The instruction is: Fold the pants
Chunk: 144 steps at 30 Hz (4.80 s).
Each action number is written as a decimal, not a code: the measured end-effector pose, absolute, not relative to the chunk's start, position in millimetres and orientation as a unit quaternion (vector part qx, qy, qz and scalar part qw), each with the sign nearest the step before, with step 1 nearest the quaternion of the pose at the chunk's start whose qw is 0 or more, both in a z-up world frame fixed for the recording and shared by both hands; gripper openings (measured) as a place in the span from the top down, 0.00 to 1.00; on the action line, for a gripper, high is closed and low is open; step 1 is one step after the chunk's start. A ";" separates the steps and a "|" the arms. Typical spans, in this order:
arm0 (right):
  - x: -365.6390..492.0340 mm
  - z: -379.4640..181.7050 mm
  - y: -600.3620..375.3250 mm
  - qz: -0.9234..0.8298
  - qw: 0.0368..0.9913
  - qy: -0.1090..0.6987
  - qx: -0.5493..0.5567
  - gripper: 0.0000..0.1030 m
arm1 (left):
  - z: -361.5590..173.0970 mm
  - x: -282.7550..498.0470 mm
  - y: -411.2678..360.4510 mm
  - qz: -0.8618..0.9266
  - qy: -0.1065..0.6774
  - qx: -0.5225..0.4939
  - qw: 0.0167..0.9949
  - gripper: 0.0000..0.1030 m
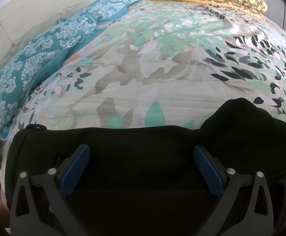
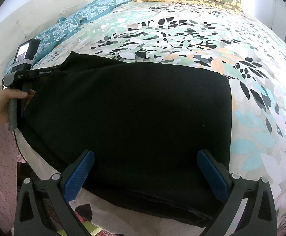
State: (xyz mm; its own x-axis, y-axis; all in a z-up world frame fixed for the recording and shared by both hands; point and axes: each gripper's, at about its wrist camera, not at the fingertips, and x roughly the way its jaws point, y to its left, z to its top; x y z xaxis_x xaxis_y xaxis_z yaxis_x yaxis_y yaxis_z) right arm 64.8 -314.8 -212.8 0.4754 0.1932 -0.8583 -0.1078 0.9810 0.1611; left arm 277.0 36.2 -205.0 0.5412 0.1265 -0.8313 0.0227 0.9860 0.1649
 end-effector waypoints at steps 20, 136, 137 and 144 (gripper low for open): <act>66.0 -212.9 -312.9 0.081 0.856 0.509 0.037 0.00 | -86.2 294.5 239.6 -0.077 0.494 -0.115 0.858 0.01; 40.7 -196.4 -443.4 0.112 0.754 0.517 0.388 0.49 | -151.4 189.7 62.9 -0.059 0.516 -0.100 0.849 0.17; 40.6 -183.8 -444.3 0.104 0.770 0.516 0.362 0.46 | -148.7 185.5 55.3 -0.067 0.513 -0.086 0.851 0.17; 52.3 -122.7 -406.2 0.185 0.826 0.498 0.188 0.46 | -141.4 172.0 8.7 -0.119 0.500 -0.012 0.858 0.17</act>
State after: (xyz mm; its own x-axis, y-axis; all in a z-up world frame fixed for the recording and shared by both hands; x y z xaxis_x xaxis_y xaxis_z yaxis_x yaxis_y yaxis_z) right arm 52.3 -406.2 -122.7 0.4352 0.4924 -0.7538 -0.1173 0.8611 0.4947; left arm 172.0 8.7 -141.4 0.4721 -0.2160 -0.8547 0.1928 0.9713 -0.1391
